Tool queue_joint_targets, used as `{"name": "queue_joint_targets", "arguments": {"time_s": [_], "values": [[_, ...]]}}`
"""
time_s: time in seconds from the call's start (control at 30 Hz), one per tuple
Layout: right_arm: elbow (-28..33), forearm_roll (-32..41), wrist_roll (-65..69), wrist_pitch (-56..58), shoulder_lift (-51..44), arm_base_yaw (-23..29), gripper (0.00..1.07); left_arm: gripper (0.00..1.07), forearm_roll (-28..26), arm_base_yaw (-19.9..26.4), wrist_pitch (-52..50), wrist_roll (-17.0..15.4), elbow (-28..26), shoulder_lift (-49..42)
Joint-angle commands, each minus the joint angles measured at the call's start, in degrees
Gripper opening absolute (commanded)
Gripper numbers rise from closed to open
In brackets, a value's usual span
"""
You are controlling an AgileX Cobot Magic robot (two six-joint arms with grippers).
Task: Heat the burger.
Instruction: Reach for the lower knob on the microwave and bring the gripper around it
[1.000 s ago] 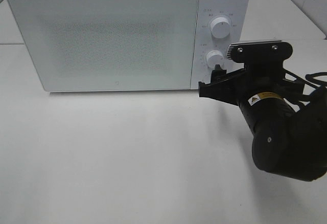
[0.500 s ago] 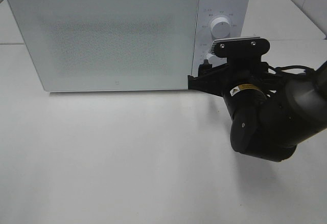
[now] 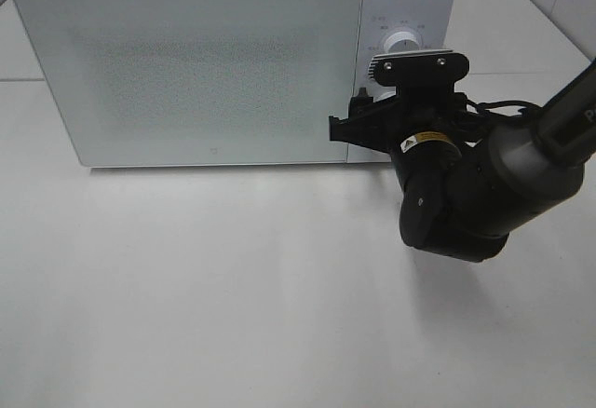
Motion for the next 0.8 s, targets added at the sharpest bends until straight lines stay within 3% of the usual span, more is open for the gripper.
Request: {"name": "queue_joint_targets", "arguments": {"time_s": [0.03, 0.57, 0.67, 0.73, 0.8], "values": [[-0.92, -0.52, -0.29, -0.17, 0.06, -0.97, 0.76, 1.0, -0.34, 0.11, -0.63, 0.0, 0.11, -0.8], [-1.2, -0.8, 1.03, 0.92, 1.26, -1.95, 0.76, 1.0, -0.34, 0.11, -0.63, 0.0, 0.11, -0.8], [-1.2, -0.8, 1.03, 0.92, 1.26, -1.95, 0.73, 1.0, -0.34, 0.11, -0.63, 0.0, 0.11, -0.8], [-1.2, -0.8, 1.03, 0.17, 1.26, -1.89, 0.58, 1.0, -0.34, 0.11, -0.63, 0.0, 0.11, -0.8], [-1.2, -0.8, 1.03, -0.4, 1.26, -1.89, 0.52, 1.0, -0.34, 0.11, -0.63, 0.0, 0.11, -0.8]]}}
